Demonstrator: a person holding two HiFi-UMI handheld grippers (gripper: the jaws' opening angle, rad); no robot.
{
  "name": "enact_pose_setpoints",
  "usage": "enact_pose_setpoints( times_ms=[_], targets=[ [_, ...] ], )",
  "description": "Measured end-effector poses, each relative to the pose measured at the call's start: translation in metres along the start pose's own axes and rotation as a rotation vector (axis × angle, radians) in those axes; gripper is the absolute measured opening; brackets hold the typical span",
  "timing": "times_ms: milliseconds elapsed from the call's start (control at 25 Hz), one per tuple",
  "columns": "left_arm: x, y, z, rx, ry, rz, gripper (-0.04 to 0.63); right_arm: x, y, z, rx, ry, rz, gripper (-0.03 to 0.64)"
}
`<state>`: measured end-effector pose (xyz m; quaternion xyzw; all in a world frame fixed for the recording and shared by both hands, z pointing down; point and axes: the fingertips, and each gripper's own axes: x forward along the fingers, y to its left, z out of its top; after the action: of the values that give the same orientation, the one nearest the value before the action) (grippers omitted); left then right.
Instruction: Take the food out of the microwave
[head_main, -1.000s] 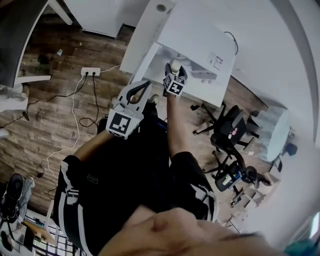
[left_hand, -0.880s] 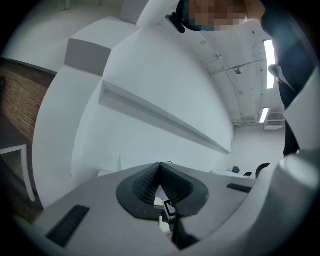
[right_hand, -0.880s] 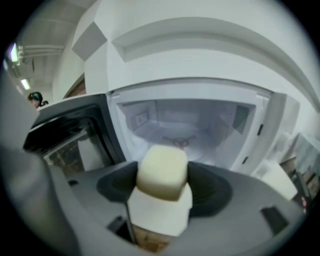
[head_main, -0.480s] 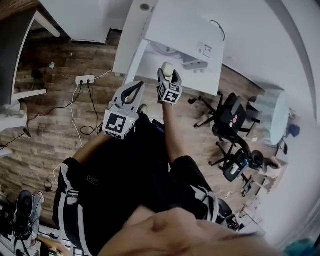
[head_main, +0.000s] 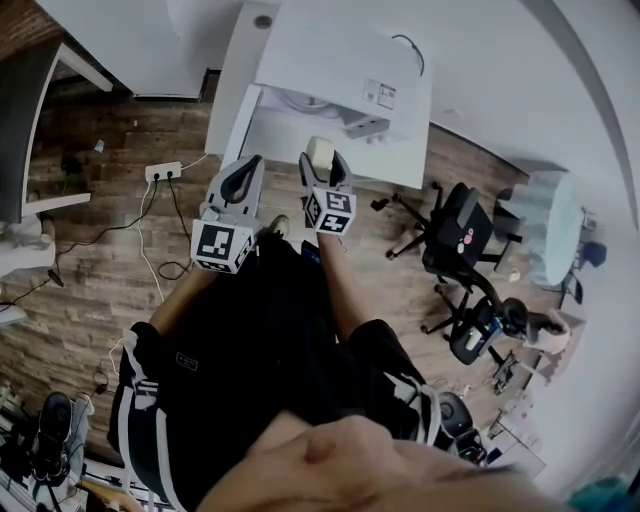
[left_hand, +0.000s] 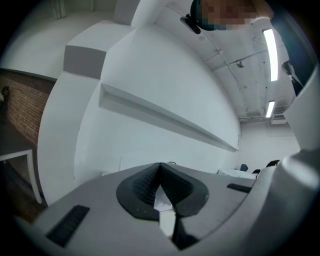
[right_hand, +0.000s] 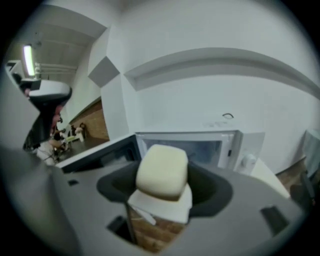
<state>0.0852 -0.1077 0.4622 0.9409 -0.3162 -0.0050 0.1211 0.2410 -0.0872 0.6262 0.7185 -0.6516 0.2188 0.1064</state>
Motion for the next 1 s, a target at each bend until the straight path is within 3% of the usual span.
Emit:
enact_pose_setpoints(
  times_ms=[560,1000],
  targets=[
    [0.017,-0.041,-0.012,0.055,0.018,0.009,0.031,-0.075,-0.01,0.03,-0.021,-0.104,0.056,0.318],
    [0.022,-0.063,-0.026,0.076,0.037,-0.038,0.031,-0.129,0.013,0.057,-0.032,-0.175,0.11,0.318]
  ],
)
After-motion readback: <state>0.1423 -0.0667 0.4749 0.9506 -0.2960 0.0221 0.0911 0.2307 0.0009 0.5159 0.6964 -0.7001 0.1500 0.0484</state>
